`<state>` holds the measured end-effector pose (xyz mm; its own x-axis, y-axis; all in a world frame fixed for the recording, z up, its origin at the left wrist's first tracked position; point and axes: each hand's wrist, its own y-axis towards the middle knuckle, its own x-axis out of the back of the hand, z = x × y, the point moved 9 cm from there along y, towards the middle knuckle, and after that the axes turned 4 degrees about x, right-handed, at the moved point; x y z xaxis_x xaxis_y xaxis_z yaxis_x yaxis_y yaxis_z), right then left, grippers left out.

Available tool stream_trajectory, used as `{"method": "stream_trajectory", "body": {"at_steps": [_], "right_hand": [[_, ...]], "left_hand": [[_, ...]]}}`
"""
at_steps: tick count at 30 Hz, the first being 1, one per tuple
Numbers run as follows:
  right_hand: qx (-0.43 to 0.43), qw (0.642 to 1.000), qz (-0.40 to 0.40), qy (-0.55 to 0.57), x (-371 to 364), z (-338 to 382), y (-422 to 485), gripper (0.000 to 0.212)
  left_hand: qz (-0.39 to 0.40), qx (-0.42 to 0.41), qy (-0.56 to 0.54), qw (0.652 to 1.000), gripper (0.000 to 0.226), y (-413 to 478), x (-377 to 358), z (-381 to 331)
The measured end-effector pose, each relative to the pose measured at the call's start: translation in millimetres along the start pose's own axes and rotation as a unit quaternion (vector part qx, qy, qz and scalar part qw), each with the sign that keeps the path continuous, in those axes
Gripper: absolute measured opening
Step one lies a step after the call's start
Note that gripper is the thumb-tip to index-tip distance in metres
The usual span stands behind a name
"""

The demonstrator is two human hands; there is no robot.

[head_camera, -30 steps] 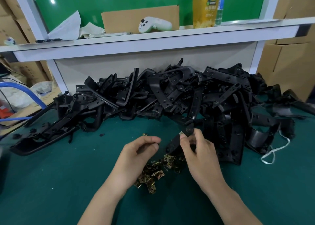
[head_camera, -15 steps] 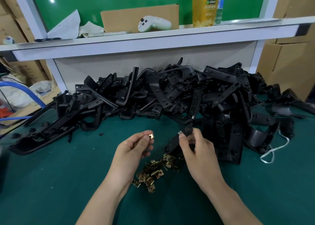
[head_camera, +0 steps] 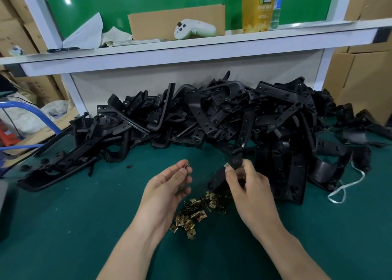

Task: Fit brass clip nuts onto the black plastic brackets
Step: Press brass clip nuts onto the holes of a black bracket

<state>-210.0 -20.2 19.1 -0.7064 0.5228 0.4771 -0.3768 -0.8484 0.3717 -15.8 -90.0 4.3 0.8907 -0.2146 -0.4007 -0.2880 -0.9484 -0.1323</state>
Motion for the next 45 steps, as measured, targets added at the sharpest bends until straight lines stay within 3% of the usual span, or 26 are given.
{"method": "stream_trajectory", "body": {"at_steps": [14, 35, 45], "right_hand": [[-0.001, 1.000, 0.003, -0.002, -0.6, -0.9, 0.3, 0.033], [-0.013, 1.000, 0.005, -0.005, 0.9, 1.4, -0.4, 0.041], [0.000, 1.000, -0.007, -0.003, 1.3, 2.2, 0.5, 0.035]], "left_hand": [[-0.011, 0.040, -0.041, 0.998, 0.023, -0.6, 0.6, 3.6], [-0.007, 0.026, -0.083, 0.996, 0.029, -3.5, 1.1, -3.6], [0.087, 0.041, -0.217, 0.971, 0.018, -7.9, -17.1, -10.2]]}}
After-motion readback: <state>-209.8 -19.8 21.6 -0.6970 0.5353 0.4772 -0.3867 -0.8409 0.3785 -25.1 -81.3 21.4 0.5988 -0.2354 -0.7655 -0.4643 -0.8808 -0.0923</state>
